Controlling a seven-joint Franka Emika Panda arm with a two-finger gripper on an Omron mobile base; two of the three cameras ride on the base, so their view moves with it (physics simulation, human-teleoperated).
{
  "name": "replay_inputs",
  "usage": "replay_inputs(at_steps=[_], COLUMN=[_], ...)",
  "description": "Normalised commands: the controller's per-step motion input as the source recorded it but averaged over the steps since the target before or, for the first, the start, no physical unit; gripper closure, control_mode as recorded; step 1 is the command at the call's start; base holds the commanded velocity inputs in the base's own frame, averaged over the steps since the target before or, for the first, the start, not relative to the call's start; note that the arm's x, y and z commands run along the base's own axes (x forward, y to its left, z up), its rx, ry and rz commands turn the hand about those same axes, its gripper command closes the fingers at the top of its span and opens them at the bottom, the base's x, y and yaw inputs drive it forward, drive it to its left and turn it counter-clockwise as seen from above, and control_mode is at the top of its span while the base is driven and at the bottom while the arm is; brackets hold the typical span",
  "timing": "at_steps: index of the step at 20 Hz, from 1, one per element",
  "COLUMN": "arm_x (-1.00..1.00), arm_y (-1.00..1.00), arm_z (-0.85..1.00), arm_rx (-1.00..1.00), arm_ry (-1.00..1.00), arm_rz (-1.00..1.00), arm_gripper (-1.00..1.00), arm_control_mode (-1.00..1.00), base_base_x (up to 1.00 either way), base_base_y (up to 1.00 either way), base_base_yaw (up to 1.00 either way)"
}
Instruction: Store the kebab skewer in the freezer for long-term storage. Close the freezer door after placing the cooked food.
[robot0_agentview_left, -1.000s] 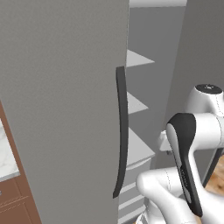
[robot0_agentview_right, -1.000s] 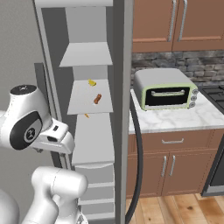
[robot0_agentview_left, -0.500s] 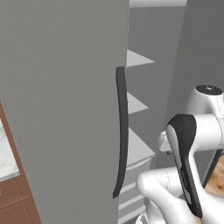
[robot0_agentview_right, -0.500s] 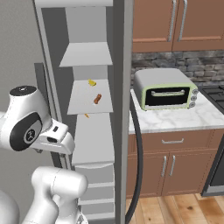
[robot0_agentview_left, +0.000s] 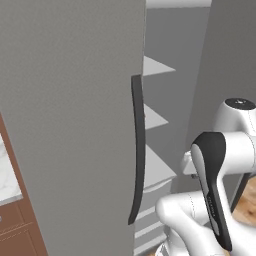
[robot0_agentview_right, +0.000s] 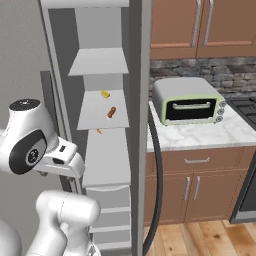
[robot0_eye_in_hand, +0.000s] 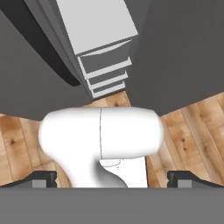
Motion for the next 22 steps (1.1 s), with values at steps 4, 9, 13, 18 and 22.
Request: replay_inputs(at_steps=[4,9,13,18,22], arm_x=[0.00,0.00,0.00,0.00,0.00], arm_y=[0.00,0.00,0.00,0.00,0.00], arm_z=[0.00,0.00,0.00,0.00,0.00], arm_rx=[0.00,0.00,0.00,0.00,0.00], arm_ry=[0.00,0.00,0.00,0.00,0.00], arm_rz=[0.00,0.00,0.00,0.00,0.00], arm_gripper=[-1.00,-1.00,-1.00,-1.00,-1.00], arm_control_mode=[1.00,1.00,1.00,1.00,1.00], base_base_x=[-0.53,-0.52,-0.41,-0.19,-0.07], base_base_y=[-0.07,-0.15,-0.30,-0.27,-0.26], base_base_yaw=[0.00,0.00,0.11,0.22,0.25])
